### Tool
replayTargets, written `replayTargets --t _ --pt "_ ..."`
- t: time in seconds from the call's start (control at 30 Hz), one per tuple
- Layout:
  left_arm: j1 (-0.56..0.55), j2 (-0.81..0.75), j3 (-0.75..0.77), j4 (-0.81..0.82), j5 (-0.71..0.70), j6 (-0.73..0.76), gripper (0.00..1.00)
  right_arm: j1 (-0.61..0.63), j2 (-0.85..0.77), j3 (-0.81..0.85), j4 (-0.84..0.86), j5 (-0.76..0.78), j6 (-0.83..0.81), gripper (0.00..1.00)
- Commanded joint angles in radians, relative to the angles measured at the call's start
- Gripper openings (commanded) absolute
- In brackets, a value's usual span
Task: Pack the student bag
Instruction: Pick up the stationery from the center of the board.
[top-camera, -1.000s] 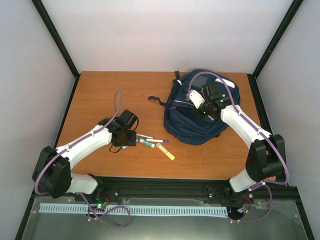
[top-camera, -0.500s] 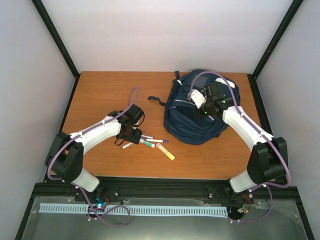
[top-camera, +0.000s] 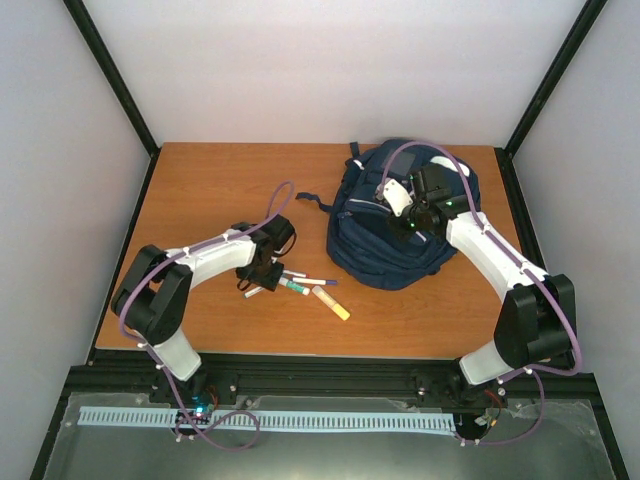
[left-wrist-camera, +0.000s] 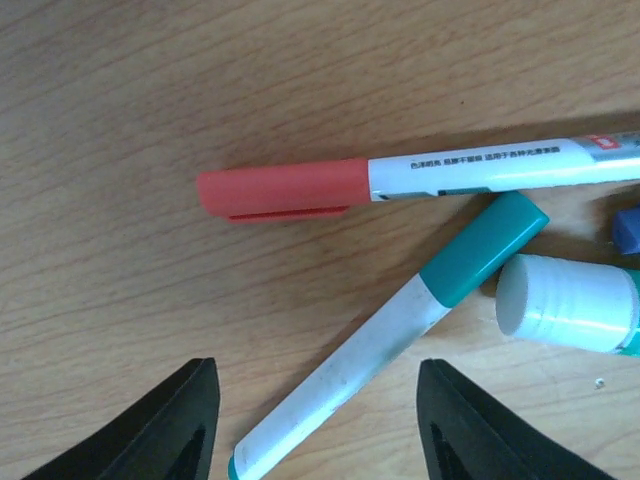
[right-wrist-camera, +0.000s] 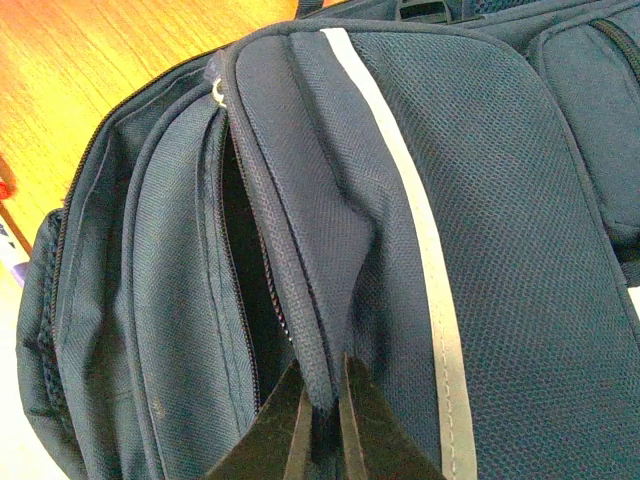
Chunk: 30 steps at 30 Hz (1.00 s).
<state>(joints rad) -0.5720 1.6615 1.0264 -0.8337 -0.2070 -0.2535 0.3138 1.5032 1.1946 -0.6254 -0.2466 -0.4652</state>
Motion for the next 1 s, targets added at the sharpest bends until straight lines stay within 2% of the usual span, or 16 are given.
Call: replayTargets --t 0.0,0.27,0.77,0.97 --pt "0.006 0.033 0.014 0.031 0.021 0.018 0.53 0.007 -0.024 0.007 0.037 -0.095 0.012 0.03" --pt "0.005 0.054 0.005 0.048 0.068 0.031 0.4 -0.002 -0.035 0.001 0.036 -0.108 0.007 0.03" --pt "0.004 0.081 0.004 -0.028 0.086 -0.045 0.24 -0.014 -0.037 0.004 0.019 -0.137 -0.007 0.03" --pt "0.004 0.061 -0.001 -0.059 0.145 -0.069 0.17 -0.019 -0.04 0.007 0.013 -0.141 -0.01 0.03"
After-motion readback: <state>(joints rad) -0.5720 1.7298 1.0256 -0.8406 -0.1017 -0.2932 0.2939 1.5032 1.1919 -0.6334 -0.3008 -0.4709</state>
